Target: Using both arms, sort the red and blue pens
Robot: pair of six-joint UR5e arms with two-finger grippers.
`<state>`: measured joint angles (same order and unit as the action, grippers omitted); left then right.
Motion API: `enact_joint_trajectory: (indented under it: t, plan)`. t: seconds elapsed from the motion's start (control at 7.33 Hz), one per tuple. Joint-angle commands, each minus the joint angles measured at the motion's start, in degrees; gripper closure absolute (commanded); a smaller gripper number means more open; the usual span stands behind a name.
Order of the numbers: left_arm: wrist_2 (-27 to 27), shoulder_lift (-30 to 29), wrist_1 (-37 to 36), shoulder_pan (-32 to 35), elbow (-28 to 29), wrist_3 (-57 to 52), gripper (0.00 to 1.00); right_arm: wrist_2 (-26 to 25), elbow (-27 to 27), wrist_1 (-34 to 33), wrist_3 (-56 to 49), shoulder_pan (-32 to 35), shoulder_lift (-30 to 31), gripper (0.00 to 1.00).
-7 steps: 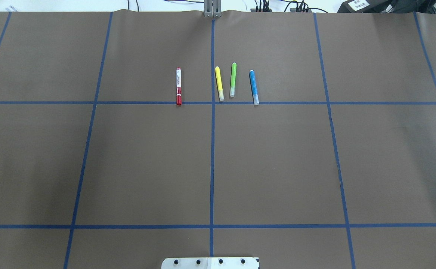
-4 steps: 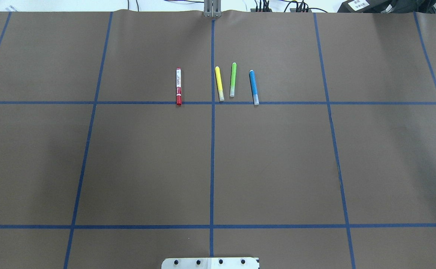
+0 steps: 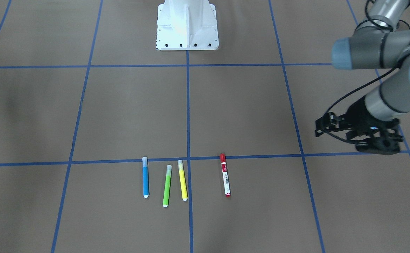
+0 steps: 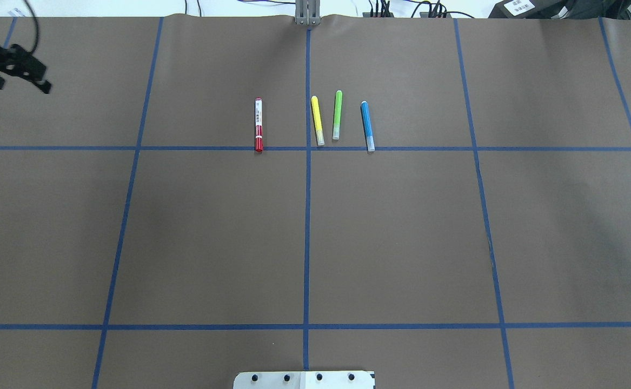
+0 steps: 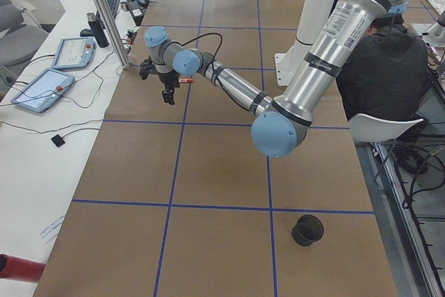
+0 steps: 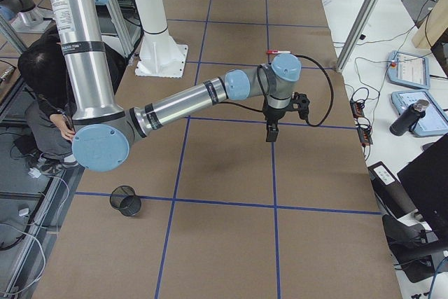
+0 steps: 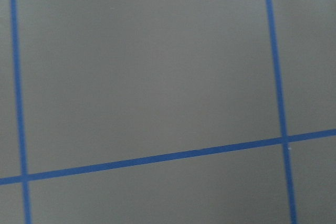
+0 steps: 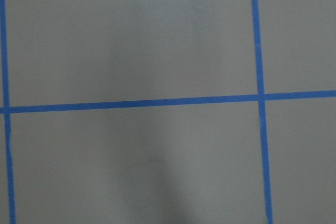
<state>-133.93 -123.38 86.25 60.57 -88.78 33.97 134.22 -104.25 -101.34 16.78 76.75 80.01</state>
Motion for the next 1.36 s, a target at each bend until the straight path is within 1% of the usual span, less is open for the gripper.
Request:
enact_joint_trajectory:
  t: [0.0, 0.14, 0.27, 0.55, 0.68, 0.82, 0.95, 1.23]
  plan:
    - [2.16, -12.01, 0.50, -6.94, 12.00, 6.00, 0.00, -0.62, 0.01, 0.88, 0.00, -1.77, -0.55, 0.00]
    - [6.79, -15.10, 2.50, -9.83, 14.92, 8.28, 0.00, -0.71, 0.01, 0.79, 0.00, -2.64, -1.43, 0.00]
    - [9.01, -17.74, 5.57, -11.86, 19.21, 8.83, 0.00, -0.62, 0.01, 0.88, 0.53, -3.18, -1.78, 0.00]
    - [12.09, -21.62, 13.56, -14.50, 28.35, 13.47, 0.00, -0.45, 0.10, 0.88, 1.23, -4.05, -2.83, 0.00]
    - [14.29, -22.16, 15.34, -15.73, 29.70, 14.36, 0.02, -0.36, 0.27, 0.97, 1.50, -4.32, -3.10, 0.00]
    - [14.31, -22.16, 15.53, -16.44, 29.80, 14.98, 0.07, -0.44, 0.36, 0.97, 1.58, -4.41, -3.89, 0.00]
    - [14.48, -22.25, 15.79, -17.06, 30.24, 14.98, 0.09, -0.36, 0.71, 0.97, 1.50, -4.76, -4.16, 0.00]
    - [16.32, -23.04, 19.55, -17.85, 33.83, 15.42, 0.12, -0.36, 1.15, 0.97, 1.50, -5.11, -5.73, 0.00]
